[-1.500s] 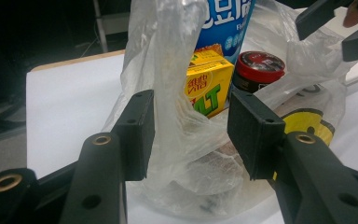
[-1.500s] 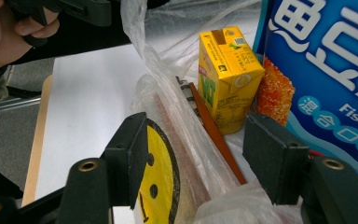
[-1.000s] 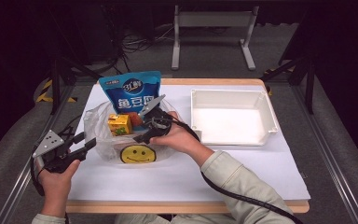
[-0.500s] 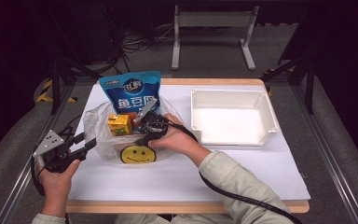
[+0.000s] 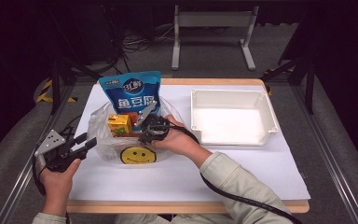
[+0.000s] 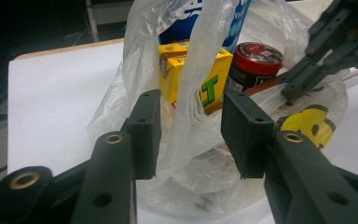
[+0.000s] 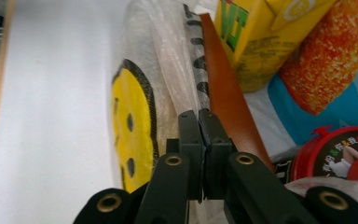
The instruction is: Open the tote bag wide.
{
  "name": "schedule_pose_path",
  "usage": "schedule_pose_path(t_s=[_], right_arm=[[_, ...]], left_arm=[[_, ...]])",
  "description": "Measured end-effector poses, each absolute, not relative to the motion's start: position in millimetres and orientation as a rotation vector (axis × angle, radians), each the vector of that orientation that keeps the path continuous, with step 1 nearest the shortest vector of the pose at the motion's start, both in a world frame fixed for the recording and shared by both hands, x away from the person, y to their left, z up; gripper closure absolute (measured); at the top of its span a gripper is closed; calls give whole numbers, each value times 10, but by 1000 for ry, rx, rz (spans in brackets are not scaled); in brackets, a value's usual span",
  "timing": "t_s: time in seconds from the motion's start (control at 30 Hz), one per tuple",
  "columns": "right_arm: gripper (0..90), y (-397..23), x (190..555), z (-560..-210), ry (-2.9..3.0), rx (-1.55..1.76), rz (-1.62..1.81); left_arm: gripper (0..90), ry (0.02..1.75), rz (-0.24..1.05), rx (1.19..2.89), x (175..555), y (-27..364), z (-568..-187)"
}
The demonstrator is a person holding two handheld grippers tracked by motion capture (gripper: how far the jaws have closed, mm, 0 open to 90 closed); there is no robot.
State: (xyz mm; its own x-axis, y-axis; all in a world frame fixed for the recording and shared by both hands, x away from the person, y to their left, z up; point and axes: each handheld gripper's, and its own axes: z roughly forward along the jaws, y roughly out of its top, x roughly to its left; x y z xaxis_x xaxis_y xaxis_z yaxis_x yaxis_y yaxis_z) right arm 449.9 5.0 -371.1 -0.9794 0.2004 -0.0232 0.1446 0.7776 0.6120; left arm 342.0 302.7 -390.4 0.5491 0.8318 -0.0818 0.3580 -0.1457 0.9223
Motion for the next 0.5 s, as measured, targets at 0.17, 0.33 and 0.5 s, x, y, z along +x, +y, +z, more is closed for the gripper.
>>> schedule_pose_path(t_s=[0.17,0.33,0.5], right_arm=[[897,0,4367,-3683,2889,238,1011],[897,-36,4266,-3708,2902,210,1023],[898,-54,4168,-3758,2918,183,1028]], left_arm=[[741,989,560,1745,3423,3027,-3906],[868,992,557,1759,3426,3024,-3906],[895,1010,543,1772,3439,3030,-3921]])
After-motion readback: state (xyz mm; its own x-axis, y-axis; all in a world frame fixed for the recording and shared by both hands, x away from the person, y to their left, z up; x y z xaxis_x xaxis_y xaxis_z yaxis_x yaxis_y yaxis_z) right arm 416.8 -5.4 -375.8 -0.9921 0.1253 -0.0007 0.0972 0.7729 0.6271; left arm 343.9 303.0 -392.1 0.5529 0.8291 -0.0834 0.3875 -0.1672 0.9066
